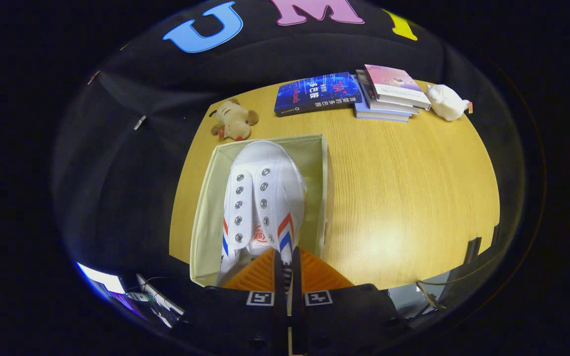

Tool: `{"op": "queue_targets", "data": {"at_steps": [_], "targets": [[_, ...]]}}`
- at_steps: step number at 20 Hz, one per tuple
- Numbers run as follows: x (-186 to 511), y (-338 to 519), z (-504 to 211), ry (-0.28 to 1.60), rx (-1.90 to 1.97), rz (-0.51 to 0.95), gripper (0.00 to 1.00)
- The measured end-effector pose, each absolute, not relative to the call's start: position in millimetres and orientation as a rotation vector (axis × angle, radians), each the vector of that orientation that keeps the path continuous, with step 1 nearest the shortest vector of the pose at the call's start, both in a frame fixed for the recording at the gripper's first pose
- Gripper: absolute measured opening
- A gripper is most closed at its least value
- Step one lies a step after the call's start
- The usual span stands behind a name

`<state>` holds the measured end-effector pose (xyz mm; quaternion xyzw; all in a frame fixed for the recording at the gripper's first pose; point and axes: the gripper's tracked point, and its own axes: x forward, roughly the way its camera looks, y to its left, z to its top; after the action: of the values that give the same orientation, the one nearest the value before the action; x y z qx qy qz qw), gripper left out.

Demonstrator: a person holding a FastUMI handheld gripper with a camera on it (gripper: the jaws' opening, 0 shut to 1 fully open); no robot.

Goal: Open the storage box then place both shoes into the box .Put the left shoe in first, then the right shoe, with the right side of both shoes facing outward in a uniform manner.

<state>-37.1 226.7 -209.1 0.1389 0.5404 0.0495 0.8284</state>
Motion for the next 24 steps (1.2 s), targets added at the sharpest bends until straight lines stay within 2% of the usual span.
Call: {"op": "queue_targets", "data": {"at_steps": [2,5,6,7,10,24], "targets": [[-31.1,230.7,-214.6,1.143,0.279,0.096,0.08],[-30.6,239.1,-219.2,1.137,0.259,0.103,0.21],[-27.5,249.5,-215.1,1.108,0.274,0.133,0.35],[-24.3,257.0,-206.0,1.082,0.281,0.161,0.43],[-17.5,256.5,-184.4,0.973,0.199,0.21,1.0],[7.2,126.8,-80.5,0.612,0.195,0.094,0.99]]}}
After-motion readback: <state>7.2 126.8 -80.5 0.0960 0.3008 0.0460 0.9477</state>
